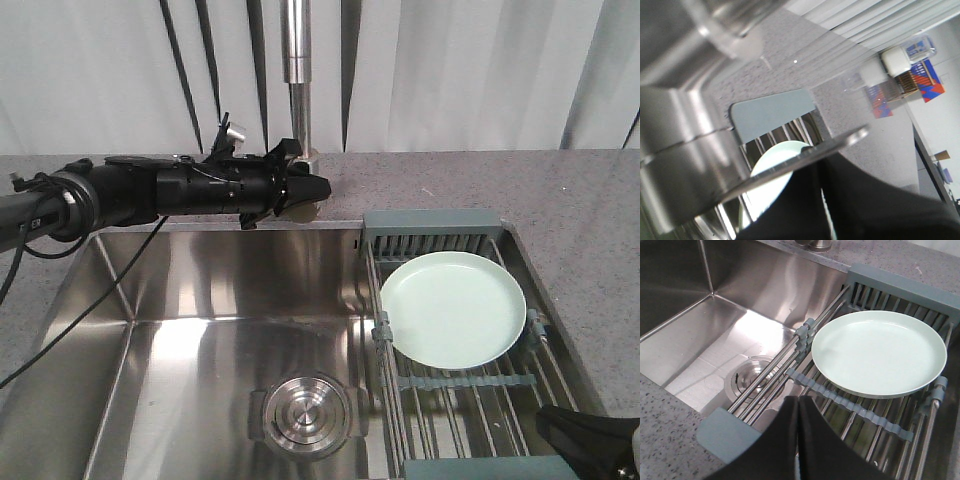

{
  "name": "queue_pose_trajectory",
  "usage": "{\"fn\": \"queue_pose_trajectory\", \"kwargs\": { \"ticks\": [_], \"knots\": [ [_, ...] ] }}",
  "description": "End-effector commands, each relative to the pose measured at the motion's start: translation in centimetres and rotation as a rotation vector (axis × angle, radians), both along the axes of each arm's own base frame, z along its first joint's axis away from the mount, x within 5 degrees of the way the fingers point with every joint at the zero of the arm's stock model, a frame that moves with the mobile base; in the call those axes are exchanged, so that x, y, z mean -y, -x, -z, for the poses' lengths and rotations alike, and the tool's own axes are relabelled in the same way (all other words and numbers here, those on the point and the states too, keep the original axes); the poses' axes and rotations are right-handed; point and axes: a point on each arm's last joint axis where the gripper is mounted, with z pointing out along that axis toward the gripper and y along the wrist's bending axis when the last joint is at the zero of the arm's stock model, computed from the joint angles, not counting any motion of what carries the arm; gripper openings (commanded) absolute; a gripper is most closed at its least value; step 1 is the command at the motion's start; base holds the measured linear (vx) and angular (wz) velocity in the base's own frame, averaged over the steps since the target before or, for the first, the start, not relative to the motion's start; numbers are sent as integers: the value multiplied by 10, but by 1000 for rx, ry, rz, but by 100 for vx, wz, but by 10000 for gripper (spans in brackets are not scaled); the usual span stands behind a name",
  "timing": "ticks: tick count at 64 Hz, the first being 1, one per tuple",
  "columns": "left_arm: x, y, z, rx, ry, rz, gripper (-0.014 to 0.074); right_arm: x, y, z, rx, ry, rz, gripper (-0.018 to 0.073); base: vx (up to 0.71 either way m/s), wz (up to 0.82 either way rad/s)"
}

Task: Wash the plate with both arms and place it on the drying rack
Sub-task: 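Move the left gripper to the faucet lever and push it back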

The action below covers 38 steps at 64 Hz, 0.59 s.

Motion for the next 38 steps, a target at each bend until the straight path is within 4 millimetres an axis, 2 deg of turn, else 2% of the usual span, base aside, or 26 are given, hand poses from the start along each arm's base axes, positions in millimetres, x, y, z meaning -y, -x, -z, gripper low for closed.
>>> {"fn": "queue_pose_trajectory", "kwargs": {
  "ticks": [1, 23, 38],
  "knots": [
    [-5, -8, -52, 64, 143, -109, -6, -3, -3, -14, 80, -40, -10, -4, 0, 0],
    [-4, 2, -58, 72, 174, 42, -6, -3, -3, -14, 80, -40, -10, -4, 0, 0],
    [-22, 13, -55, -12, 138, 196, -6, -3, -3, -14, 80, -40, -10, -4, 0, 0]
  ]
}}
